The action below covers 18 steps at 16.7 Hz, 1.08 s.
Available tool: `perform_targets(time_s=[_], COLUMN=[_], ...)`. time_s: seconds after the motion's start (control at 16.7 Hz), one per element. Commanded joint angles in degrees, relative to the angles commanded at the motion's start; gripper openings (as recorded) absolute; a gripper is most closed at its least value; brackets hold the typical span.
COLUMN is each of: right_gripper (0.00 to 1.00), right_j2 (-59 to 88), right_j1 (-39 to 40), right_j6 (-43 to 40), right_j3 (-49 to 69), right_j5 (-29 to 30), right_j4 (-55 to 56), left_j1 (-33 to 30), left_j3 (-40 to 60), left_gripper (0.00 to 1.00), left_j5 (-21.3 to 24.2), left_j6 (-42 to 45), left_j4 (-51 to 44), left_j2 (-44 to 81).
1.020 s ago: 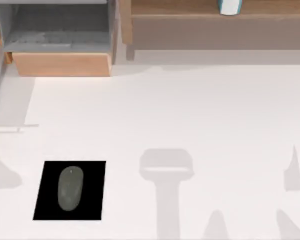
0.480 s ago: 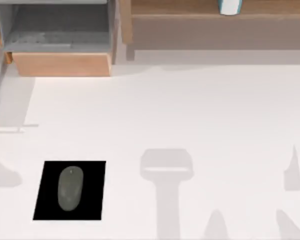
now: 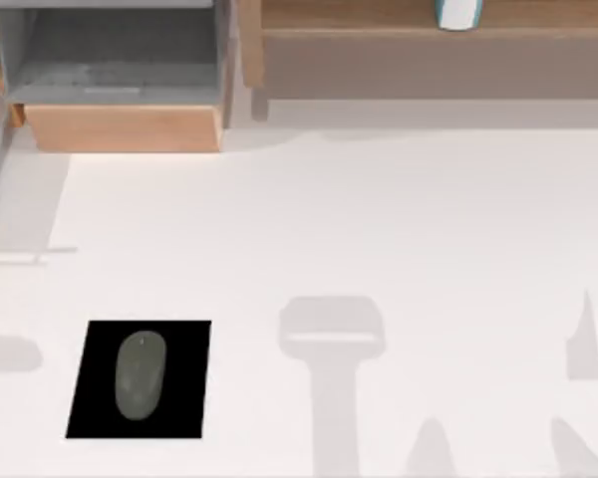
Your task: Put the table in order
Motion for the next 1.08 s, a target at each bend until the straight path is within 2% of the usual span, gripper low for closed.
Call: perform_targets(time_s=[0.6,1.08], right_gripper=[1.0,1.0], right_j2=[0.0,0.0], right_j1=[0.0,0.0], right_j6=[0.0,0.0], right_j3=[0.0,0.0], right_j5=[0.0,0.0], right_j4=[0.0,0.0], left_j1=[0.06,-6.39], left_j3=[0.12,11.8], left_gripper=[0.0,0.0], left_j5=[-0.13,-6.45], left_j6=[-0.21,-0.5], left_j4=[-0.63,-7.13], left_j2=[0.66,5.44])
